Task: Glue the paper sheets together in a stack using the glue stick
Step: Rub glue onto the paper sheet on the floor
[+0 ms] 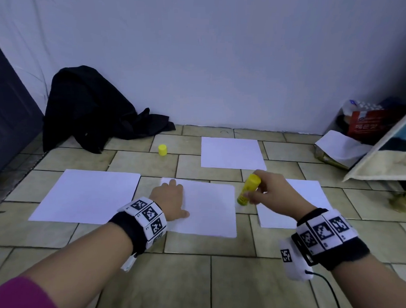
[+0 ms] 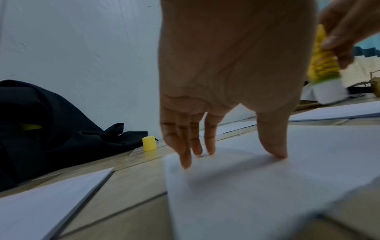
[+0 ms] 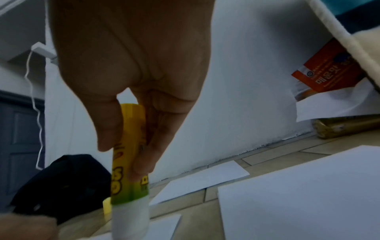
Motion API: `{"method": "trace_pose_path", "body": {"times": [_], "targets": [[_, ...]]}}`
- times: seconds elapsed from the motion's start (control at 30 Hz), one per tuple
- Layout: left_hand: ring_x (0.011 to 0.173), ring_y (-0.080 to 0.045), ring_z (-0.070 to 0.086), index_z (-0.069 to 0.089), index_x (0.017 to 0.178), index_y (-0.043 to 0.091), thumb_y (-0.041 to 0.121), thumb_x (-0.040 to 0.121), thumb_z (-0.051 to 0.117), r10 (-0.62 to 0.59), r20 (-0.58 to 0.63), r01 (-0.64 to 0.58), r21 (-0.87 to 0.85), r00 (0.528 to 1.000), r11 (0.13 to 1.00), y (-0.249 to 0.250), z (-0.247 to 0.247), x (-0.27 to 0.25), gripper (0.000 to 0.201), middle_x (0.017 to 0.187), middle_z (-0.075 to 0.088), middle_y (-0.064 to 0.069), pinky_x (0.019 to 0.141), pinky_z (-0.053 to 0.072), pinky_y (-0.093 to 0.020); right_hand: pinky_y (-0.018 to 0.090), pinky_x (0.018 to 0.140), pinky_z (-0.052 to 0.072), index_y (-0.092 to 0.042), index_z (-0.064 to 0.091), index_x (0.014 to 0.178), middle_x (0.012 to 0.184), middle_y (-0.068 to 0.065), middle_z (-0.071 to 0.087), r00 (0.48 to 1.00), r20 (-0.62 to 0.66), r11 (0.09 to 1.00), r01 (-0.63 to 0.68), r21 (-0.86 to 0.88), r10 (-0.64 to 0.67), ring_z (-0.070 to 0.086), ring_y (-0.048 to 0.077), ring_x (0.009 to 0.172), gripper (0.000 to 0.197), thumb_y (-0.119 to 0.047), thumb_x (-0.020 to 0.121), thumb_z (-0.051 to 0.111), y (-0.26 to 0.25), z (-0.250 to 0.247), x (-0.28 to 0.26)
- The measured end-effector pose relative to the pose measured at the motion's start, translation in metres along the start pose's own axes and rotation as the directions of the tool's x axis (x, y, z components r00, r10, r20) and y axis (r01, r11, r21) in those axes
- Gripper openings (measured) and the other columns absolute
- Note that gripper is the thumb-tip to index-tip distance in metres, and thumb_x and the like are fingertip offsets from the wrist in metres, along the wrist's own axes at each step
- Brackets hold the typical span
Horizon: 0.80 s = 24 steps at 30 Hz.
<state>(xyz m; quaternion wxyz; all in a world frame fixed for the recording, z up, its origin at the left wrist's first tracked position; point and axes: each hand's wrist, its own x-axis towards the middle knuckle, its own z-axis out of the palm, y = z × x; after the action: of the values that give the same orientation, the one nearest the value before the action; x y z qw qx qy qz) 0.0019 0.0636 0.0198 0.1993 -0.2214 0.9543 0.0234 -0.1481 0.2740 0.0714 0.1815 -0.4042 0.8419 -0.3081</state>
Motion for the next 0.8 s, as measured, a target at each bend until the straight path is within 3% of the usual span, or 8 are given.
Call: {"method": "trace_pose_path", "body": {"times": [0.1, 0.17, 0.23, 0.27, 0.37, 0.47, 0.6, 0.8], "targets": [[0.123, -0.026, 0.038, 0.035, 0.133, 0.007, 0.051, 0.087, 0.059, -0.001, -0.043, 0.0, -0.039, 0.999, 0.999, 0.001, 0.001, -0.004, 0.068, 0.137, 0.028, -0.01, 0.086, 0.043, -0.035, 0.039, 0.072, 0.057, -0.01, 0.056, 0.083, 0.079, 0.01, 0.07, 0.995, -0.09, 0.996, -0.022, 0.087, 0.03, 0.069, 0.022, 0.07, 0.015, -0.012, 0.084, 0.07, -0.005, 0.001, 0.012], [0.127, -0.026, 0.033, 0.03, 0.137, 0.012, 0.029, 0.09, 0.059, 0.151, -0.086, -0.158, -0.082, 0.985, 0.984, 0.004, 0.003, -0.005, 0.058, 0.148, 0.015, -0.007, 0.087, 0.044, -0.036, 0.041, 0.073, 0.057, -0.005, 0.057, 0.088, 0.081, 0.012, 0.07, 0.991, -0.124, 0.995, -0.039, 0.09, 0.05, 0.069, 0.024, 0.072, 0.016, -0.013, 0.084, 0.07, -0.006, 0.005, 0.02], [0.131, -0.025, 0.029, 0.024, 0.145, 0.02, 0.009, 0.091, 0.051, 0.322, -0.056, -0.326, -0.059, 0.945, 0.944, 0.01, 0.004, -0.007, 0.062, 0.157, 0.0, 0.0, 0.084, 0.044, -0.035, 0.042, 0.073, 0.056, -0.003, 0.056, 0.09, 0.084, 0.015, 0.069, 0.988, -0.135, 0.995, -0.06, 0.076, 0.07, 0.068, 0.028, 0.077, 0.018, -0.014, 0.084, 0.069, -0.007, 0.011, 0.03], [0.133, -0.026, 0.027, 0.021, 0.148, 0.021, 0.005, 0.091, 0.047, 0.364, -0.022, -0.364, -0.017, 0.931, 0.931, 0.012, 0.004, -0.006, 0.064, 0.158, 0.0, 0.001, 0.085, 0.044, -0.036, 0.041, 0.074, 0.056, -0.004, 0.056, 0.09, 0.086, 0.015, 0.068, 0.987, -0.138, 0.995, -0.072, 0.071, 0.081, 0.067, 0.029, 0.079, 0.018, -0.015, 0.084, 0.069, -0.006, 0.014, 0.036], [0.133, -0.025, 0.027, 0.026, 0.147, 0.019, 0.02, 0.094, 0.048, 0.344, 0.019, -0.344, 0.061, 0.939, 0.937, 0.016, 0.001, -0.004, 0.058, 0.153, 0.019, -0.004, 0.091, 0.044, -0.039, 0.036, 0.074, 0.054, -0.008, 0.054, 0.091, 0.092, 0.014, 0.067, 0.984, -0.147, 0.995, -0.092, 0.045, 0.098, 0.066, 0.029, 0.085, 0.019, -0.019, 0.085, 0.068, -0.008, 0.024, 0.051], [0.138, -0.024, 0.022, 0.03, 0.146, 0.017, 0.036, 0.092, 0.055, 0.327, 0.038, -0.329, 0.071, 0.944, 0.941, 0.017, -0.001, 0.0, 0.062, 0.152, 0.019, -0.006, 0.102, 0.04, -0.041, 0.033, 0.072, 0.05, -0.006, 0.054, 0.098, 0.097, 0.014, 0.065, 0.981, -0.154, 0.993, -0.109, 0.036, 0.113, 0.063, 0.028, 0.088, 0.022, -0.019, 0.086, 0.067, -0.009, 0.035, 0.064], [0.143, -0.025, 0.017, 0.026, 0.147, 0.011, 0.032, 0.094, 0.055, 0.349, 0.068, -0.352, 0.031, 0.934, 0.935, 0.016, 0.002, 0.004, 0.064, 0.159, 0.011, -0.008, 0.111, 0.032, -0.044, 0.037, 0.078, 0.053, -0.005, 0.054, 0.106, 0.103, 0.015, 0.063, 0.977, -0.167, 0.99, -0.125, 0.072, 0.135, 0.062, 0.029, 0.093, 0.026, -0.018, 0.088, 0.066, -0.014, 0.043, 0.078], [0.142, -0.026, 0.021, 0.026, 0.147, 0.011, 0.031, 0.094, 0.056, 0.327, 0.069, -0.33, 0.03, 0.942, 0.944, 0.018, 0.003, 0.005, 0.064, 0.161, 0.008, -0.006, 0.105, 0.038, -0.047, 0.033, 0.076, 0.049, -0.004, 0.05, 0.119, 0.112, 0.017, 0.06, 0.986, -0.09, 0.99, -0.14, 0.007, 0.14, 0.061, 0.031, 0.097, 0.035, -0.017, 0.09, 0.063, -0.023, 0.057, 0.092]]}}
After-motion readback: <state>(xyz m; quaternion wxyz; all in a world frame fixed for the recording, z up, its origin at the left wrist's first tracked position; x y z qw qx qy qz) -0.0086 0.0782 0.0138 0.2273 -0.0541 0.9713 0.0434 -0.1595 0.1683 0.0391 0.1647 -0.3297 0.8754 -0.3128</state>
